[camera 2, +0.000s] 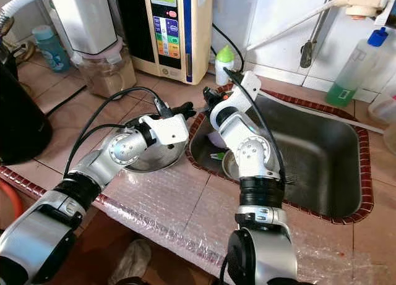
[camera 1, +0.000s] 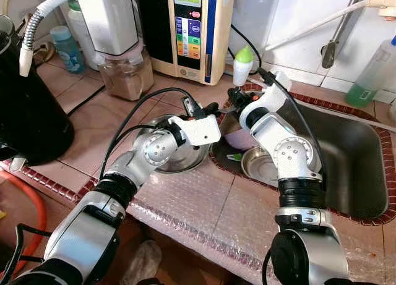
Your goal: Kitchen organization
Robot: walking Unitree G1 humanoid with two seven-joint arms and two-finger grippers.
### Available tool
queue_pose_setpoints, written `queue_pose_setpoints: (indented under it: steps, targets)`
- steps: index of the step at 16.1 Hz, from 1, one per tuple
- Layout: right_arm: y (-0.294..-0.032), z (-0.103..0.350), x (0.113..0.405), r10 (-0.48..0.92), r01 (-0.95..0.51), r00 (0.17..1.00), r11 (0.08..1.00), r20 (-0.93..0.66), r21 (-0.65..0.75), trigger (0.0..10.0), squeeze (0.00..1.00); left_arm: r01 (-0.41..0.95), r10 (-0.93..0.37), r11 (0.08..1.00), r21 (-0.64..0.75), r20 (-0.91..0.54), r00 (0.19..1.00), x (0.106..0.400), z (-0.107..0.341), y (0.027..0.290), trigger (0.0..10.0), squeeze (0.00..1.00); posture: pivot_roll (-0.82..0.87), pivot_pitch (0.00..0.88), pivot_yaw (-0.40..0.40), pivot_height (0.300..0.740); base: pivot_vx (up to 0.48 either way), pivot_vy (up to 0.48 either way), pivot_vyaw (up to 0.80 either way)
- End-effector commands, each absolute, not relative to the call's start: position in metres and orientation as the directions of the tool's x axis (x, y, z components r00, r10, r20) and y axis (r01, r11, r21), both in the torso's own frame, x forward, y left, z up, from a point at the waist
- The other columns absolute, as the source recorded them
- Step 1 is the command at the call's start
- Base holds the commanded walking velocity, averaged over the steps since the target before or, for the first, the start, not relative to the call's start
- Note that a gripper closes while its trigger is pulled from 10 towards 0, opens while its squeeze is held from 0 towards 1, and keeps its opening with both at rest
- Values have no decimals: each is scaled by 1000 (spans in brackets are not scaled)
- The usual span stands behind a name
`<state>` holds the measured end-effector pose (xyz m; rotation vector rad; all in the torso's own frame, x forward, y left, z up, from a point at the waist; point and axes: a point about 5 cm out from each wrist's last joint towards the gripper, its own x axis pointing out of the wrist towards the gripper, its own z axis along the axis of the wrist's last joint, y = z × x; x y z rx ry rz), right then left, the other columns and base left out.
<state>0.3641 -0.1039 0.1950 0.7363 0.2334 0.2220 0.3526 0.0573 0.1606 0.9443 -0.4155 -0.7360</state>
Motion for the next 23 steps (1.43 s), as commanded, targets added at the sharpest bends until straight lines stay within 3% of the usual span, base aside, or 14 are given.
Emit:
queue_pose_setpoints:
  steps: [1,2,3,4,6,7,11,19,21,23]
  targets:
    - [-108,196,365,260,-89,953,724,-152,684,0,0,340,-686,380,860,15,728,361,167,68,6784,0,-38,0,41,740,0,0,0]
    - [-108,196,366,260,-85,953,720,-154,688,0,0,332,-681,383,862,21,732,361,168,69,6902,0,-36,0,42,740,0,0,0]
    - [-109,196,366,256,-78,954,717,-157,693,0,0,322,-675,388,864,28,738,362,169,70,8824,0,-36,0,42,740,0,0,0]
    - [-108,196,366,257,-76,954,711,-158,699,0,0,316,-673,386,867,30,739,362,169,70,10000,0,-35,0,43,740,0,0,0]
    - [-108,196,367,256,-74,953,709,-159,701,0,0,332,-676,396,856,27,736,362,168,70,10000,0,-35,0,43,740,0,0,0]
    - [-110,195,367,248,-70,955,716,-160,694,0,0,349,-680,420,838,36,733,362,169,69,10000,1000,-35,0,43,740,0,0,0]
    - [-126,198,374,144,-40,985,732,-98,681,0,0,381,-708,468,797,81,701,357,172,63,10000,1000,-30,0,41,740,0,0,0]
    - [-159,212,384,-128,79,992,727,22,682,0,0,308,-712,519,798,203,672,353,192,67,10000,1000,-21,0,37,740,0,0,0]
    - [-174,214,383,-219,137,974,774,58,618,0,0,335,-713,537,774,205,670,350,190,70,10000,1000,-23,0,38,740,0,0,0]
    - [-191,209,381,-315,253,945,870,84,423,0,0,401,-719,562,723,187,669,345,183,73,10000,1000,-23,0,37,740,0,0,0]
